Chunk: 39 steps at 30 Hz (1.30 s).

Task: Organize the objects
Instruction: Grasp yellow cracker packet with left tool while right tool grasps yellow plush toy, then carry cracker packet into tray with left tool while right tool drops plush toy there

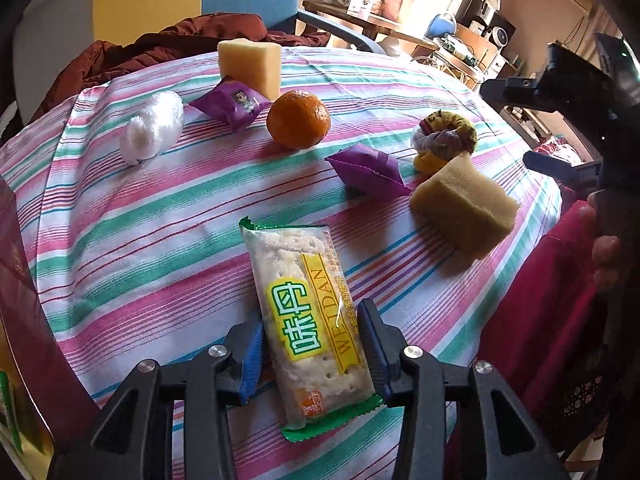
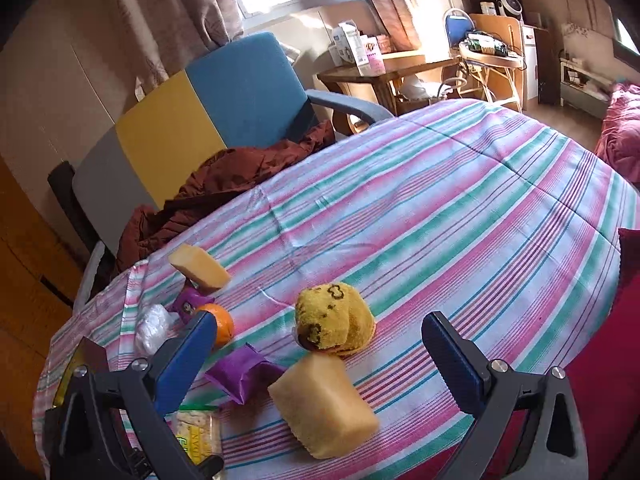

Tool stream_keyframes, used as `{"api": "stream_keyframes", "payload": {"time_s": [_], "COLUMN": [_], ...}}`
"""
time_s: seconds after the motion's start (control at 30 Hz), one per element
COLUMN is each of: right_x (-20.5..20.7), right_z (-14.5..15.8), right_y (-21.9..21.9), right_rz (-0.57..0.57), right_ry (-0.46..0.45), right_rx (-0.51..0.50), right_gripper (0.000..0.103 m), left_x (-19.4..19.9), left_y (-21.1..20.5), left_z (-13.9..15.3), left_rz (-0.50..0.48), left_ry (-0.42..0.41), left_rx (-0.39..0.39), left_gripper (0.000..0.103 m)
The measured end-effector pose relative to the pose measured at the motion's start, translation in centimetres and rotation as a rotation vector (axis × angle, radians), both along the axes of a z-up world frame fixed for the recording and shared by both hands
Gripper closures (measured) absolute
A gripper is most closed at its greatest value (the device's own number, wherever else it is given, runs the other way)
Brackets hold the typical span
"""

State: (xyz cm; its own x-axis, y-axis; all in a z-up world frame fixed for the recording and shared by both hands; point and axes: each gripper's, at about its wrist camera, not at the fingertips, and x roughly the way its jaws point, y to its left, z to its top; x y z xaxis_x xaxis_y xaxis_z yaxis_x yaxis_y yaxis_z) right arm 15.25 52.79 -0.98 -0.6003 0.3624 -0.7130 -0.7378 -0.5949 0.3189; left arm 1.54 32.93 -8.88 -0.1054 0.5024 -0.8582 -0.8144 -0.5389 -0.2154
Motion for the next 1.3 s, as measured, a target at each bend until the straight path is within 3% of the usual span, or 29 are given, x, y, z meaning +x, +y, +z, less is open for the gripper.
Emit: {"api": "stream_keyframes", "payload": {"time_s": [0.1, 0.27, 0.37, 0.4, 0.47, 0.73, 0.9, 1.07, 1.3], "right_x": [-1.3, -4.6, -6.3, -6.7, -7.1, -6.7, -6.5, -7.4, -8.1], "right_z": [-1.3, -2.0, -3.9, -5.0, -6.5, -3.7, -2.3, -1.2, -0.4], "right_y": [0.9, 2.6, 3.9, 4.1, 4.4, 3.6, 3.2, 2.0, -0.2], "right_rz": [0.014, 0.038, 0.045, 0.049, 0.060, 0.065, 0.076, 0.148, 0.235], "right_ry": [-0.086, -0.201, -0.260, -0.288, -0.346, -0.258, -0.190, -0.111, -0.087], "right_rx": [-0.071, -0.063, -0.083, -0.091, -0.132, 0.010, 0.050, 0.085, 0.142], "right_gripper": [0.000, 0.000, 0.002, 0.006, 0.052, 0.054, 0.054, 0.053, 0.053], "left_x": [-0.1, -0.2, -0.3, -0.3, -0.2, -0.2, 0.1, 0.8, 0.1], "left_y": [-0.2, -0.3, -0.4, -0.4, -0.4, -0.2, -1.0, -2.5, -5.3], "left_z": [-0.1, -0.2, -0.3, -0.3, -0.3, -0.6, 0.0, 1.6, 3.7], "left_rz": [0.002, 0.004, 0.005, 0.007, 0.008, 0.002, 0.007, 0.007, 0.054], "left_ry": [-0.004, -0.008, -0.012, -0.013, -0.002, 0.017, 0.029, 0.065, 0.056], "left_rx": [0.010, 0.023, 0.033, 0.034, 0.033, 0.060, 0.058, 0.077, 0.140], "left_gripper": [0.058, 0.058, 0.058, 0.058, 0.058, 0.059, 0.065, 0.066, 0.067]}}
